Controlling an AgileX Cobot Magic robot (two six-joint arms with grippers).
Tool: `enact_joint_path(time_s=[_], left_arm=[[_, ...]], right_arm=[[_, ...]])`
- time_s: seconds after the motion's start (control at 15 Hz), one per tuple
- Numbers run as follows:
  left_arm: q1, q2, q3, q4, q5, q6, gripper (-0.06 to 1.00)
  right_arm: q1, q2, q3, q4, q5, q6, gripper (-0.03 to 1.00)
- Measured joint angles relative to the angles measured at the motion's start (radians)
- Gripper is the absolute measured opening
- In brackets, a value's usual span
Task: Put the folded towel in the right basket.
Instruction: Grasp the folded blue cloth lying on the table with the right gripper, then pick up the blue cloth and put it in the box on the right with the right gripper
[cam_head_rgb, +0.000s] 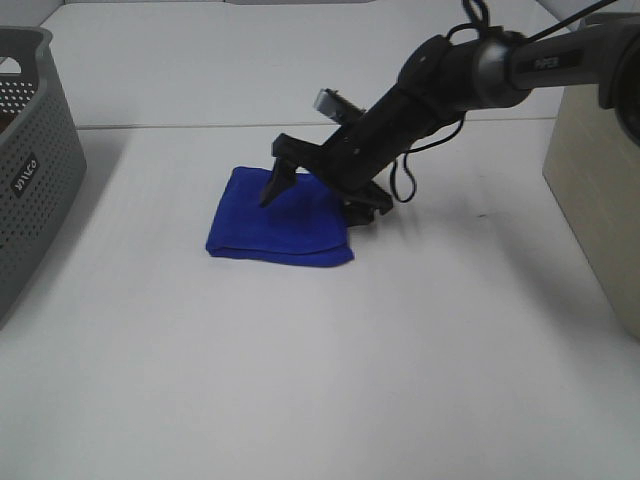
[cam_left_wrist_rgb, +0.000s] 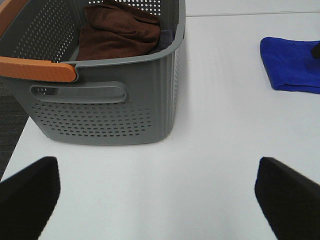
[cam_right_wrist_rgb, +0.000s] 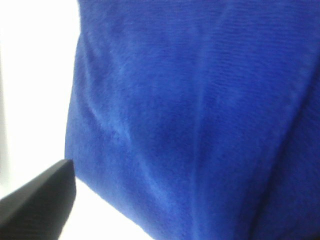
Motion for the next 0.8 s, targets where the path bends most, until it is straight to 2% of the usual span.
enact_joint_path(time_s=[0.07, 0.13, 0.2, 0.33, 0.6, 0.8], left_arm=[[0.0, 0.0, 0.0, 0.0, 0.0, 0.0, 0.99], [0.0, 0.0, 0.0, 0.0, 0.0, 0.0, 0.99], [0.0, 0.0, 0.0, 0.0, 0.0, 0.0, 0.99], [0.0, 0.0, 0.0, 0.0, 0.0, 0.0, 0.99], [0.0, 0.0, 0.0, 0.0, 0.0, 0.0, 0.99], [0.0, 0.0, 0.0, 0.0, 0.0, 0.0, 0.99]], right_arm=[[0.042, 0.016, -0.011, 0.023, -0.027, 0.0, 0.77], [0.087, 0.03, -0.018, 0.03, -0.064, 0.004, 0.6], [0.12, 0.041, -0.019, 0.03, -0.094, 0.019, 0.34], [0.151, 0.049, -0.025, 0.028, -0.111, 0.021, 0.09], [0.155, 0.057, -0.078, -0.011, -0.068, 0.021, 0.09], [0.142, 0.031, -0.17, -0.033, 0.035, 0.021, 0.09]])
